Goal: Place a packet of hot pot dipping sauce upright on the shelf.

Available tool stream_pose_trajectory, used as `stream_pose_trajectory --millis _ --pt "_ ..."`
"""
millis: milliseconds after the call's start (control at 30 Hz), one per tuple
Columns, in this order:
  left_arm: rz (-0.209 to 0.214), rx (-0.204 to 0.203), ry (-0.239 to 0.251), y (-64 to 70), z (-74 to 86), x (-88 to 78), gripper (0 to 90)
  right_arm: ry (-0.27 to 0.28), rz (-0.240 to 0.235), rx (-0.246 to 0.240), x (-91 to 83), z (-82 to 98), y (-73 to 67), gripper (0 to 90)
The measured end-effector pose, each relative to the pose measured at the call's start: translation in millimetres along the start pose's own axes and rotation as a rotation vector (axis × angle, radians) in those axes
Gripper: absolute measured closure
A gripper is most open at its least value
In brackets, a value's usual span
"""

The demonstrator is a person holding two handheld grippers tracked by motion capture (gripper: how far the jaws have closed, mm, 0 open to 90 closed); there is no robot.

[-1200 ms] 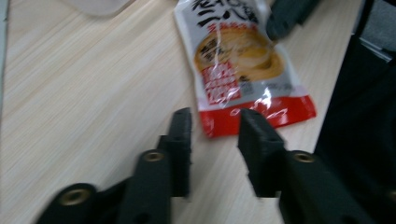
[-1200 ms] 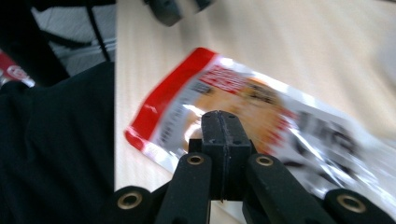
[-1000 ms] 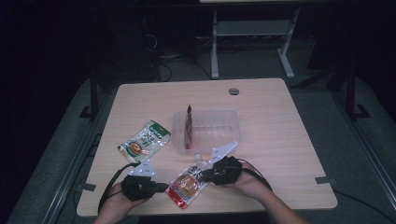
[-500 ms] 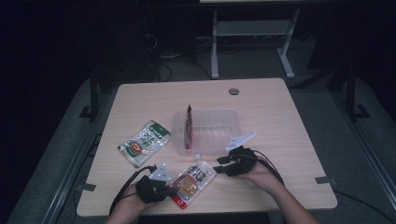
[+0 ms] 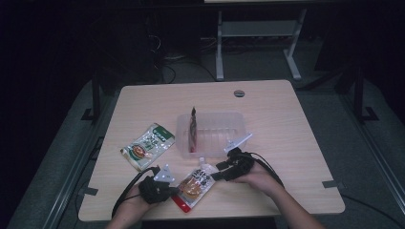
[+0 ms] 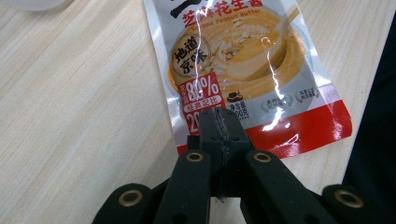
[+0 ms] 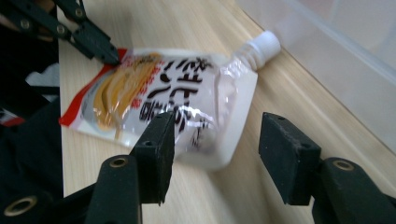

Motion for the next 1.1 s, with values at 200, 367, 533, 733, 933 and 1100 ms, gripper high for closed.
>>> stream_pose_trajectory --millis 200,367,533,733,933,1100 --pt "-0.002 0.002 0.001 0.1 0.0 0.1 89.9 -0.010 -0.034 0.020 13.3 -2.6 5.6 45.1" --pt "-0.005 -0.004 0.009 0.7 -0.2 0.5 89.9 -0.021 -0.069 0.029 17.2 -3.4 -0.7 48.4" --pt "-0.005 0.001 0.007 0.5 0.3 0.1 89.9 -0.023 -0.089 0.046 18.6 -3.5 1.6 58.6" --pt "0.001 -0.007 0.016 0.7 0.1 0.5 89.9 -0.020 -0.115 0.046 18.1 -4.1 -2.0 77.2" --pt "-0.002 -0.005 0.017 0.9 0.1 0.5 89.9 -0.024 -0.123 0.013 16.3 -4.7 -5.7 87.4" --pt "-0.001 -0.001 0.019 1.0 0.4 0.4 89.8 -0.025 -0.131 -0.025 14.0 -5.0 -8.6 89.2"
Point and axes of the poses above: each handheld gripper's, and its own axes: x roughly forward along the jaws, z roughly out of its underside, y roughly to its right, the point moved 8 cm from there along x, roughly forward along the jaws, and after that the axes turned 4 degrees about -z, right-handed, at the moved point
